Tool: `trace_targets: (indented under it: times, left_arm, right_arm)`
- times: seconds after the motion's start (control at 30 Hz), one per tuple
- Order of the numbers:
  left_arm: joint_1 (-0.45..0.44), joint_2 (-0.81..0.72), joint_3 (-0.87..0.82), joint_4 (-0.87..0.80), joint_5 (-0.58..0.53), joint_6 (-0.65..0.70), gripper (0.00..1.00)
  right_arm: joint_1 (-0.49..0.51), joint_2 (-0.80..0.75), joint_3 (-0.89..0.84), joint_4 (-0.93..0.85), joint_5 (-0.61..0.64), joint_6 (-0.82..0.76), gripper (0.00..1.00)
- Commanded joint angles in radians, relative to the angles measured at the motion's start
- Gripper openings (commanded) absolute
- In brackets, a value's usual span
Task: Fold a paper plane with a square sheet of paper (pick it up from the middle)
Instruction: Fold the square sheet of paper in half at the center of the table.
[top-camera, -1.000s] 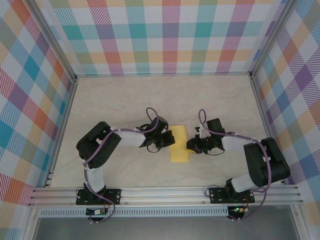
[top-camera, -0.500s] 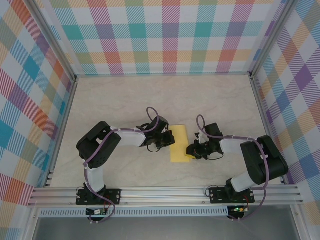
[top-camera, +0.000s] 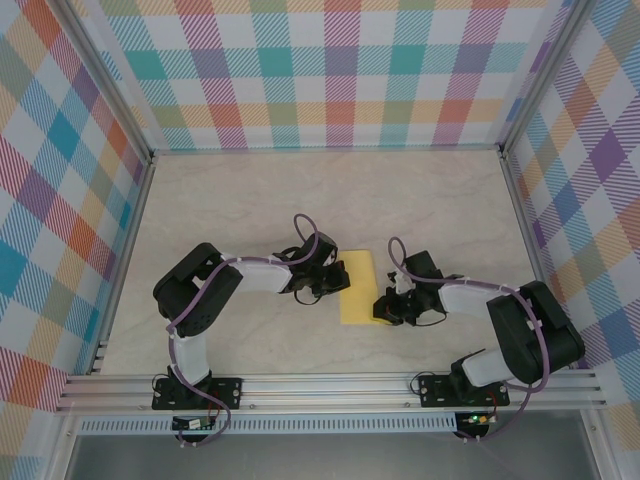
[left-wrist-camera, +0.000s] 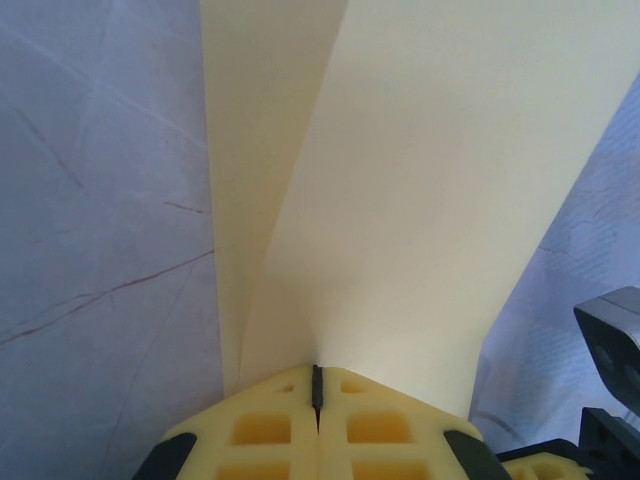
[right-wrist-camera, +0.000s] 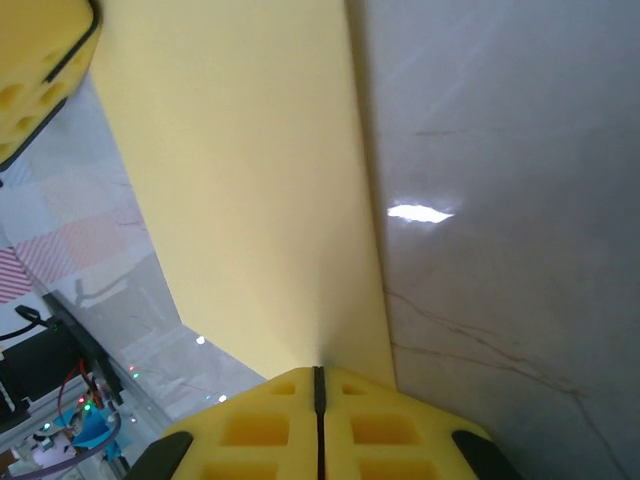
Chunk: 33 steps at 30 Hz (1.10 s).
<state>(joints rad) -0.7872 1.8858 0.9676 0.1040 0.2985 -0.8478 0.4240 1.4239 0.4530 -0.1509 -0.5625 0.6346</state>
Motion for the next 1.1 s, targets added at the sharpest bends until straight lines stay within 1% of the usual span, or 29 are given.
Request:
trace_targets:
  times: [0.0,0.1,0.2,0.3,0.33,0.43,0.47,0.53,0.6,0.67,0.77,0.87,0.93,1.0,1.07]
  left_arm:
    - [-0.017,0.058,-0.018,-0.142,-0.042,0.018,0.00]
    - [-0.018,0.052,-0.013,-0.154,-0.051,0.027,0.00]
    - [-0.016,0.053,0.002,-0.182,-0.058,0.048,0.00]
    - [-0.015,0.050,0.022,-0.226,-0.078,0.076,0.00]
    - [-0.012,0.046,0.024,-0.239,-0.083,0.081,0.00]
    - [-0.010,0.031,0.029,-0.276,-0.106,0.102,0.00]
    - [-0.010,0.027,0.027,-0.284,-0.113,0.108,0.00]
    - [-0.010,0.027,0.032,-0.295,-0.115,0.122,0.00]
    - [-0.010,0.032,0.038,-0.300,-0.111,0.130,0.00]
    - [-0.010,0.038,0.040,-0.293,-0.104,0.131,0.00]
    - [-0.010,0.045,0.047,-0.293,-0.098,0.134,0.00]
    - [-0.009,0.044,0.046,-0.294,-0.097,0.135,0.00]
    - [-0.010,0.044,0.042,-0.291,-0.099,0.134,0.00]
    - [-0.009,0.048,0.042,-0.288,-0.093,0.132,0.00]
    - [-0.010,0.051,0.039,-0.285,-0.086,0.128,0.00]
  right_arm:
    - [0.016,0.023,-0.024,-0.066,0.098,0.048,0.06]
    - [0.037,0.034,-0.037,-0.025,0.090,0.066,0.06]
    - [0.052,0.047,-0.064,0.060,0.065,0.134,0.06]
    - [0.091,0.029,-0.079,0.106,0.093,0.203,0.07]
    - [0.101,0.018,-0.074,0.092,0.109,0.210,0.07]
    - [0.101,-0.055,-0.056,-0.030,0.192,0.195,0.09]
    - [0.101,-0.082,-0.055,-0.038,0.196,0.193,0.12]
    - [0.101,-0.143,-0.026,-0.102,0.204,0.157,0.14]
    - [0.099,-0.192,0.011,-0.126,0.181,0.122,0.18]
    - [0.094,-0.202,0.052,-0.123,0.153,0.097,0.19]
    - [0.063,-0.145,0.142,-0.128,0.108,0.045,0.16]
    - [0.017,-0.063,0.223,-0.113,0.103,-0.002,0.13]
    - [-0.026,0.016,0.256,-0.058,0.052,-0.019,0.09]
    - [-0.048,0.071,0.261,0.028,0.007,-0.016,0.08]
    - [-0.062,0.123,0.285,0.043,-0.011,-0.026,0.06]
